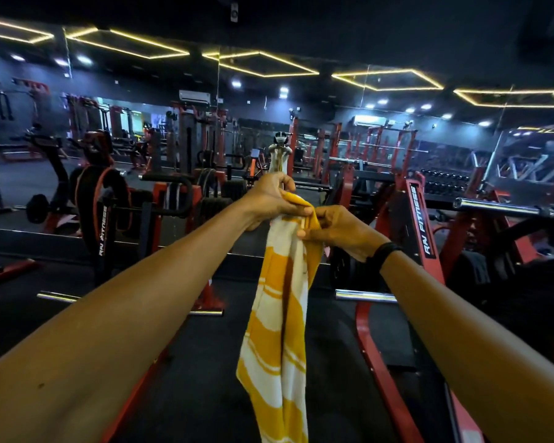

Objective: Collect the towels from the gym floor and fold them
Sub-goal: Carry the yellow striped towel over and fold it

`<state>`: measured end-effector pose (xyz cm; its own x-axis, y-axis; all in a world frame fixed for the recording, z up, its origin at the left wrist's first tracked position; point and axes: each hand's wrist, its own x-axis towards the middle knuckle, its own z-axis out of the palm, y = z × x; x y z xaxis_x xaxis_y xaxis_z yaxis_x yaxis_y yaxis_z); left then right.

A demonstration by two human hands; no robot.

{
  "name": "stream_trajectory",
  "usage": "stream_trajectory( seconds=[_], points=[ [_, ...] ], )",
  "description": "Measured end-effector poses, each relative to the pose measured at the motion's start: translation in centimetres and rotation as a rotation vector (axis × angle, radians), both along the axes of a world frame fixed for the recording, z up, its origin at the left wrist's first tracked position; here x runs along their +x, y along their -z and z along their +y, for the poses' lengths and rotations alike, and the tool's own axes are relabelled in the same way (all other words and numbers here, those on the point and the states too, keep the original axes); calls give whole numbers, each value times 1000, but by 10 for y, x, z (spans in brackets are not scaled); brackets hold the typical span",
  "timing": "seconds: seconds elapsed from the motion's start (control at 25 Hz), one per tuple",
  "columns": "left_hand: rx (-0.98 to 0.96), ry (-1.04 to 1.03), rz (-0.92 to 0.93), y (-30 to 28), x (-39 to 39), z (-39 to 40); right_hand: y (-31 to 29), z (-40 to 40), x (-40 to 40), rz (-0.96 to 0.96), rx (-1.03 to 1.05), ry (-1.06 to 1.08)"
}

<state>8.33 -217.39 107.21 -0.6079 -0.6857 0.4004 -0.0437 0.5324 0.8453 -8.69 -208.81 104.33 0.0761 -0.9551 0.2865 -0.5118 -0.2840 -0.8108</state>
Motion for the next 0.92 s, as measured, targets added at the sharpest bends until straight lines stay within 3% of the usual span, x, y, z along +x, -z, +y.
stream_trajectory(
  seconds=[0.08, 0.16, 0.24, 0.32, 0.4, 0.48, 0.64, 0.8, 0.92],
  points=[
    [77, 46, 107, 9, -5, -1, 2, -4, -5, -29, -74, 27],
    [142, 138, 78, 26, -2, -7, 1, -4, -10, -220, -134, 40],
    [26, 228, -261, 50, 2, -14, -4, 0, -16, -443, -138, 22],
    [-74, 262, -557, 72, 3, -20, -13, 5, -24, -485, -120, 33],
    [-121, 259, -529, 85, 3, -26, -18, 11, -33, -277, -30, 115],
    [-149, 231, -358, 89, 0, -28, -15, 12, -40, -10, 84, 189],
    [-173, 233, -196, 80, -17, -18, 0, 12, -32, 23, 93, 144],
    [-250, 223, -173, 70, -24, -9, 0, 15, -21, 311, 125, 164],
    [-115, 220, -215, 69, -15, -7, -1, 16, -26, 301, -35, 251]
  ],
)
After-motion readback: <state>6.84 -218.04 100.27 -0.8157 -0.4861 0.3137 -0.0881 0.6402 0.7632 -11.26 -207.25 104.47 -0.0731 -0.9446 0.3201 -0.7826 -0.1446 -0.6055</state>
